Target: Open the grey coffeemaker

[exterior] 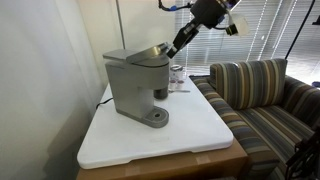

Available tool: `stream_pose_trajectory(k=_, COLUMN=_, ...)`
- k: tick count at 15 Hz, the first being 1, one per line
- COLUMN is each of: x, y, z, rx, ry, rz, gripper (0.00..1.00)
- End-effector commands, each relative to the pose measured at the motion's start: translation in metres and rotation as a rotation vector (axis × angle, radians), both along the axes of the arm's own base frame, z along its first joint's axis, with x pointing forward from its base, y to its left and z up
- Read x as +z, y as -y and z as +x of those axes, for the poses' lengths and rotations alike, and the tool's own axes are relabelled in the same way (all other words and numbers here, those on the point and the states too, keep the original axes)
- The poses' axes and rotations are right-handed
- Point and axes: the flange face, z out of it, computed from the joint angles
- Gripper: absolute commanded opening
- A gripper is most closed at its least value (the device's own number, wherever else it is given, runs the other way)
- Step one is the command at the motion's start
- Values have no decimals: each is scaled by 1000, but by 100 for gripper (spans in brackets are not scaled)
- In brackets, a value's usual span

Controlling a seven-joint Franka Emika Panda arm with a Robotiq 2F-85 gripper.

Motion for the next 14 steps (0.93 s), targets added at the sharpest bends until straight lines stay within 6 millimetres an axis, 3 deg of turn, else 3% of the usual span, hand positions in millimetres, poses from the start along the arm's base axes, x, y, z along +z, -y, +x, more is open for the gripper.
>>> stream_pose_trajectory(k=1, x=-3, y=8, z=-1, rx=-9, ry=14, rz=-13, gripper=0)
stream_pose_trajectory(k=14, x=-4, y=17, z=17, rx=-23, ry=12, rz=-9, gripper=0)
